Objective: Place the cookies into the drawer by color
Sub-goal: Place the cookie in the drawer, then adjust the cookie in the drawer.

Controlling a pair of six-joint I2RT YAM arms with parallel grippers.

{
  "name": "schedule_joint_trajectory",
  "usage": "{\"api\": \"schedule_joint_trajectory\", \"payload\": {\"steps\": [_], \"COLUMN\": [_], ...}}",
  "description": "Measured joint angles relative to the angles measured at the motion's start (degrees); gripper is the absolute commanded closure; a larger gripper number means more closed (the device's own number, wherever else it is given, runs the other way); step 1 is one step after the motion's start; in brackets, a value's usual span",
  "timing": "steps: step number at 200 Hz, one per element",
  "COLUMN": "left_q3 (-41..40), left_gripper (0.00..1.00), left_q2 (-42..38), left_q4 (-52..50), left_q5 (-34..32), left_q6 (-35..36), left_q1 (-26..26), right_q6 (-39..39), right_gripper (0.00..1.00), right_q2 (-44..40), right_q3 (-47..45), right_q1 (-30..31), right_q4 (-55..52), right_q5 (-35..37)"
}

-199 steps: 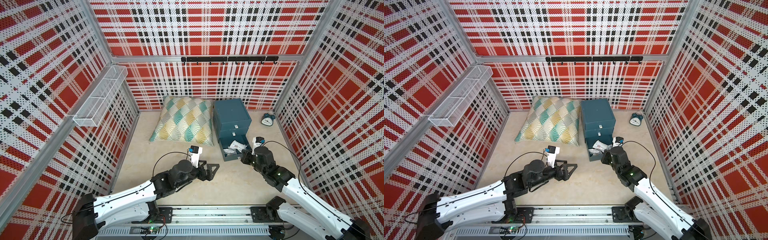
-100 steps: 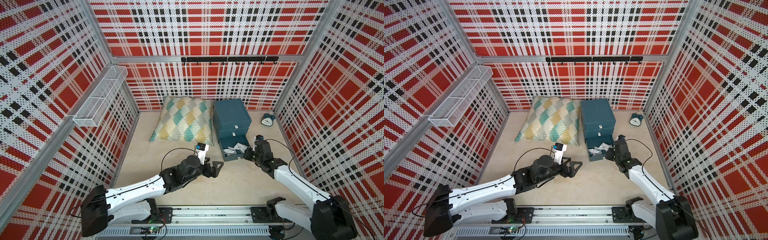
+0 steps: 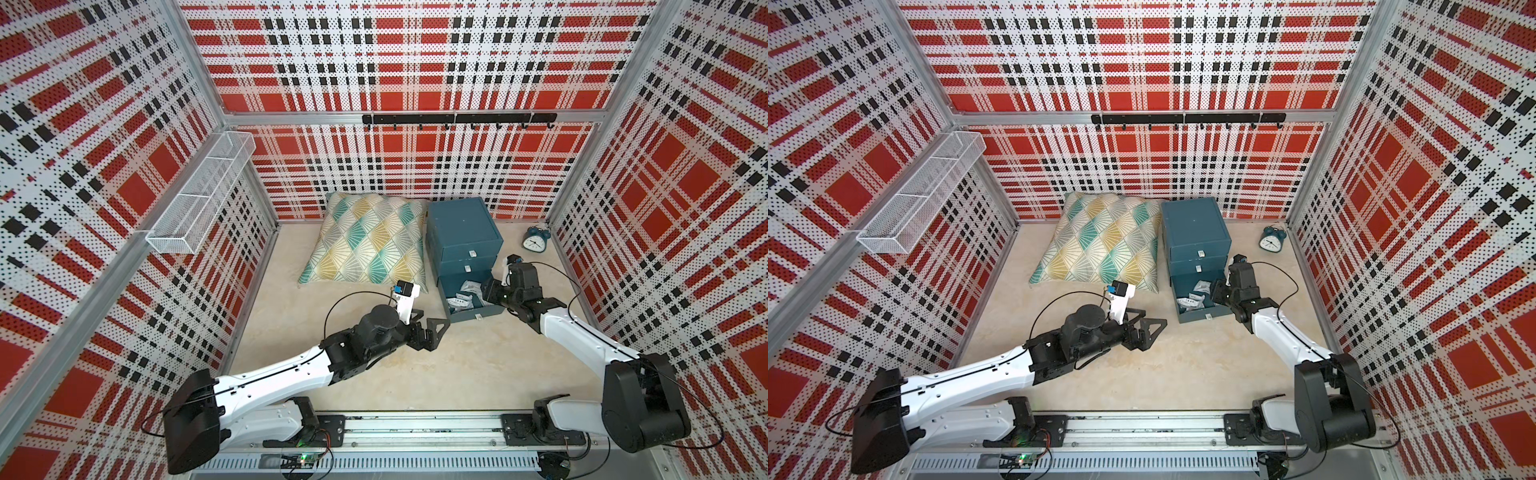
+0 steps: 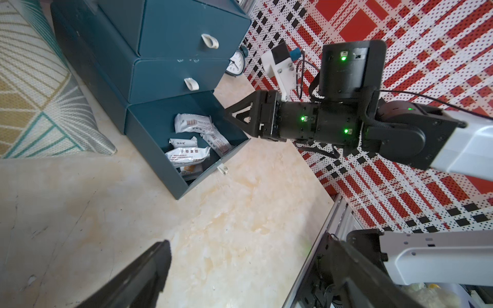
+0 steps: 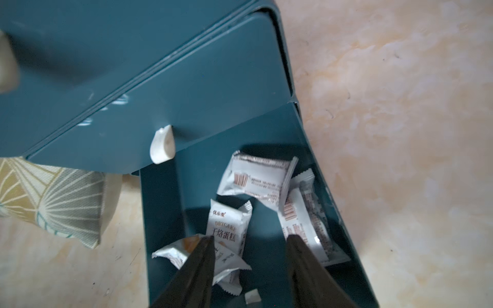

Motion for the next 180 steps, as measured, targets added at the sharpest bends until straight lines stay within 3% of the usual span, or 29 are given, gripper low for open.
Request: {"api": "schedule_joint_trajectory", "payload": {"steps": [52,98,139,180], "left_q3": [0.0,0.0,-0.3,-0.7], "left_gripper": [0.01,0.01,0.01,0.01], "left_q2": [0.0,0.0,-0.5,-1.6], "left_q4": [0.6,1.1,1.2,1.2], "left_q5": [0.7,1.2,1.2,1.2], "left_q6": [0.5,0.4,0.3,0.3], "left_q1": [1.1,1.6,1.7,2.1], "right_q6": [-1.2,-2.6,-2.7,-2.1], "right_gripper": [0.64,0.74,0.77,0.76], "right_q2": [-5.1,-2.1,4.6,9.3], "right_q3": [-2.8,-2.8,-1.7,2.1], "right_q1": [1.7,6.6,7.4,7.5], "right_q4": [0.3,0.3,0.7,0.5], "right_q5": [-7.2,-10.1,-8.1,-1.2]}}
